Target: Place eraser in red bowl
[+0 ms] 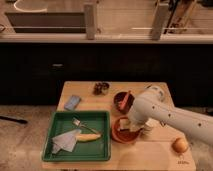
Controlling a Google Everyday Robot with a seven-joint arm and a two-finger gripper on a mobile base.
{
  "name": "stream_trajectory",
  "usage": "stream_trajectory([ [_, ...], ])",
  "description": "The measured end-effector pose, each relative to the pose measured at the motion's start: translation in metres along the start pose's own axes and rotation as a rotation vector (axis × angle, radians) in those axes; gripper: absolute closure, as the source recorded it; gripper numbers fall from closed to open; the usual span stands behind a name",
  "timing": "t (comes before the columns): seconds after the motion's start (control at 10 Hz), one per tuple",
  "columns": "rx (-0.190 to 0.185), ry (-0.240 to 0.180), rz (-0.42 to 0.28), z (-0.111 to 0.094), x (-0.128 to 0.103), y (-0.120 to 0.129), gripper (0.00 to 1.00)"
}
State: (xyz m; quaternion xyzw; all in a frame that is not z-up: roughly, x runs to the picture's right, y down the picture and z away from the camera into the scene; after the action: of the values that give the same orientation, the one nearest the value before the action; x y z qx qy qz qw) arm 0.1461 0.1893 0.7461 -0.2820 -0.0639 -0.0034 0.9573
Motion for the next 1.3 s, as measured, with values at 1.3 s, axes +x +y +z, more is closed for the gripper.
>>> stream_trajectory([
  [1.3,-0.014,-0.026,-0.032,0.0006,0.0007,-0.0018,0.20],
])
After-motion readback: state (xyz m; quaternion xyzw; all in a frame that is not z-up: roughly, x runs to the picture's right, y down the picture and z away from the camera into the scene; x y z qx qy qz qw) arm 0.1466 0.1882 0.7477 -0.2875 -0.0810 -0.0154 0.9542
